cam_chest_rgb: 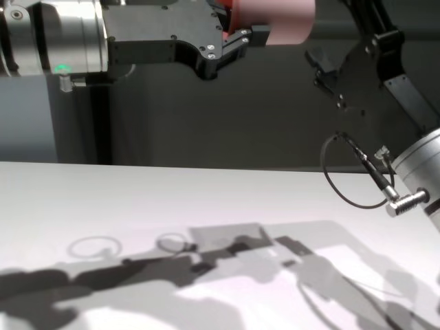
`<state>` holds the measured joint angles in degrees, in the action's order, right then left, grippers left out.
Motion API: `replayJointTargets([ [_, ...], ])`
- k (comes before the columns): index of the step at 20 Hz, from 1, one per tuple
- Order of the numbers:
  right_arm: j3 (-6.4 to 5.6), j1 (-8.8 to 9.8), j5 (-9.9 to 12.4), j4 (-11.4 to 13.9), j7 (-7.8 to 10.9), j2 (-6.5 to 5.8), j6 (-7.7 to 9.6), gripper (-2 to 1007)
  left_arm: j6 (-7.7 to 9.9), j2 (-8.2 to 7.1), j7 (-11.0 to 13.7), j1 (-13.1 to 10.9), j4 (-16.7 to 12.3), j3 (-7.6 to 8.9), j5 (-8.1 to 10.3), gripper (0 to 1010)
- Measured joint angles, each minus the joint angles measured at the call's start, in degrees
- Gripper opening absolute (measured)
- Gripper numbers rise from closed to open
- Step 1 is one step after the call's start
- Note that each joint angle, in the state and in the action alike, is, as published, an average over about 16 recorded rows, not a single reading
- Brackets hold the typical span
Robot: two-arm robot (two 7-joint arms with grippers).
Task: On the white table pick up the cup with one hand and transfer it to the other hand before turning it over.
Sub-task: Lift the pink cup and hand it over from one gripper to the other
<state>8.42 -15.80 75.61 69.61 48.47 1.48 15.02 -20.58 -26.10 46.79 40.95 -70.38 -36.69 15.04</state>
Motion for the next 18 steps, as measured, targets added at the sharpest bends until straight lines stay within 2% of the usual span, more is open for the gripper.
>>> replayJointTargets([
  [18,1.88,-3.76,3.3,-5.9,2.37,0.26,-0.68,1002,0.00,0.00,0.0,0.0,0.0,0.00,0.00,43],
])
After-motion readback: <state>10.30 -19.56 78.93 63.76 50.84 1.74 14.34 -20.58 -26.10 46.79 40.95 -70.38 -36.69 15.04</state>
